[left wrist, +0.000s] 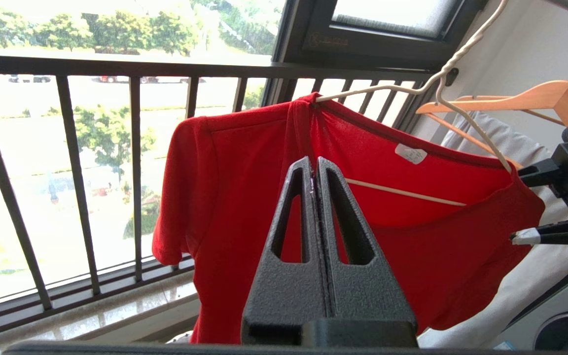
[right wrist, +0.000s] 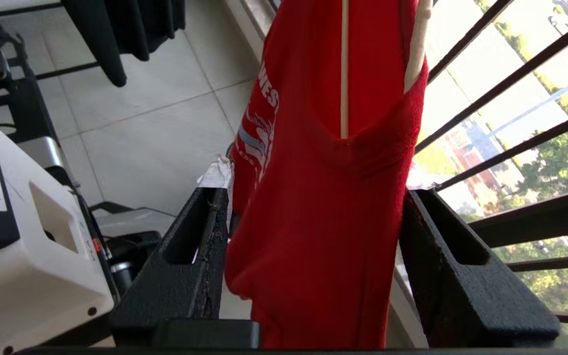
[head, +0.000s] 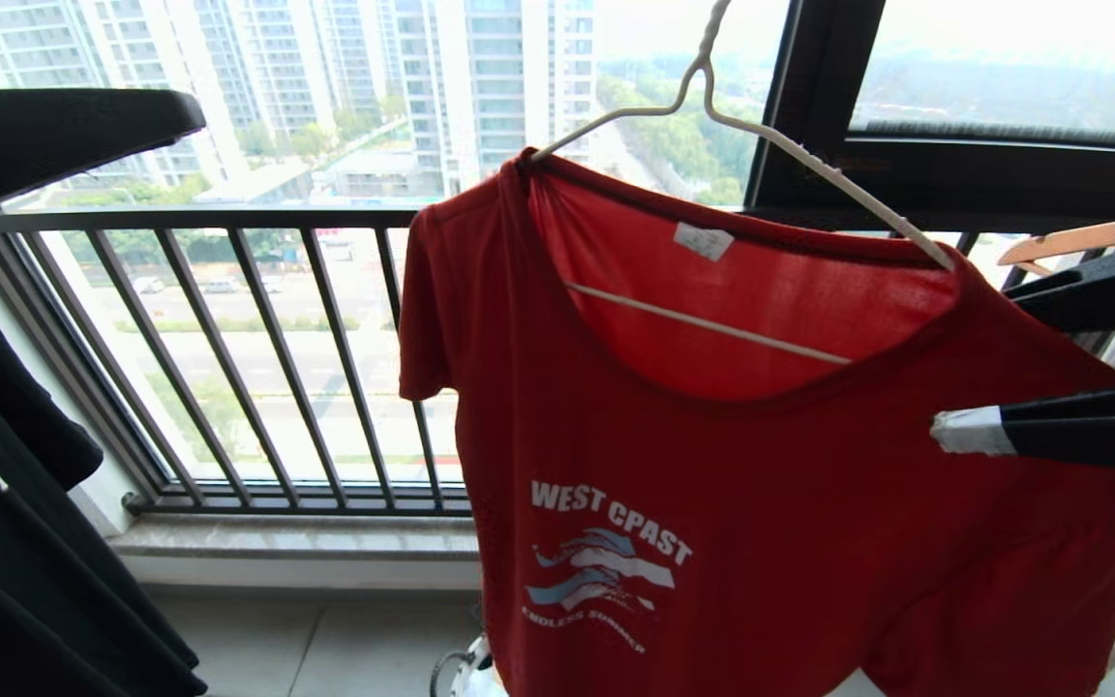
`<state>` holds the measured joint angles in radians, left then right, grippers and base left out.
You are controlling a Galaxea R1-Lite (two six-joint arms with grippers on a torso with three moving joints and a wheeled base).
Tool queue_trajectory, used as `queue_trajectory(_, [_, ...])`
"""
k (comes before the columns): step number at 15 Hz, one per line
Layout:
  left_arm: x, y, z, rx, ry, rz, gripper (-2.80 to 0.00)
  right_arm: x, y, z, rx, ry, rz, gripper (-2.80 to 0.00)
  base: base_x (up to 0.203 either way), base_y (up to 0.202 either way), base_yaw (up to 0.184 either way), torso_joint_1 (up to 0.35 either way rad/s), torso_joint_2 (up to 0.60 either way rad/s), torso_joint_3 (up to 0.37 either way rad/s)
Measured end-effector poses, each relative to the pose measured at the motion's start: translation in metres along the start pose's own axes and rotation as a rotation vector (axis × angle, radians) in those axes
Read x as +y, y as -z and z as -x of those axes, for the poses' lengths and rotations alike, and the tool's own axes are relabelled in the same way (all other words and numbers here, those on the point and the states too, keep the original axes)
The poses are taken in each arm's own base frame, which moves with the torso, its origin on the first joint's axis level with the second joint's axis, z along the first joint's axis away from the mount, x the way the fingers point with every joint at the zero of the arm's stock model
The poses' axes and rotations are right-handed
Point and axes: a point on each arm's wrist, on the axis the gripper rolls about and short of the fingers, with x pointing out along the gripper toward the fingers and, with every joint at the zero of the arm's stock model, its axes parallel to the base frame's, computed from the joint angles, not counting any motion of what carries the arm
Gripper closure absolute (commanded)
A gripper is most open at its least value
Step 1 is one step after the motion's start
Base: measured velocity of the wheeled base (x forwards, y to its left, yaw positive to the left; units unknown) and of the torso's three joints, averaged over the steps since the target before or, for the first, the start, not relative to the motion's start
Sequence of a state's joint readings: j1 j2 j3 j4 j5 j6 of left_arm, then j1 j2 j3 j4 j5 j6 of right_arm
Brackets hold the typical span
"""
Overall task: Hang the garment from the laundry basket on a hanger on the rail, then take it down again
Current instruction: Take the clothes off the clothes rack
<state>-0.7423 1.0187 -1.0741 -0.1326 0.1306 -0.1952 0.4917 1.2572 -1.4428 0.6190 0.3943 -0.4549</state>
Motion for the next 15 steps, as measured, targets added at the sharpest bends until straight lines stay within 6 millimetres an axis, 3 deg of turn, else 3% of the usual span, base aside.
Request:
queue_trajectory(5, [0.000,0.005,-0.004,0.021,-0.004,-0.008,0.00,0.002,-0.019,0.027,-0.208,0.111,-0.173,-2.80,0.000,0.000,0.000,0.000,0.00,0.000])
queue_trajectory(6, [0.001,0.007,-0.005,0.029,-0.005,-0.015,0.00,0.005,-0.021,0.036,-0.236,0.142,-0.210,0.00,0.000,0.000,0.000,0.000,0.00,0.000])
queue_trajectory(9, [0.003,0.019,-0.005,0.070,-0.005,-0.043,0.00,0.020,-0.011,0.061,-0.278,0.180,-0.253,0.00,0.000,0.000,0.000,0.000,0.00,0.000])
queue_trajectory(12, [0.013,0.047,-0.001,0.155,-0.059,-0.071,0.00,0.038,0.011,0.079,-0.271,0.224,-0.262,0.00,0.000,0.000,0.000,0.000,0.00,0.000])
queue_trajectory(15, [0.029,0.056,0.029,0.130,-0.169,-0.112,0.00,0.059,0.034,0.106,-0.296,0.348,-0.282,0.00,0.000,0.000,0.000,0.000,0.00,0.000])
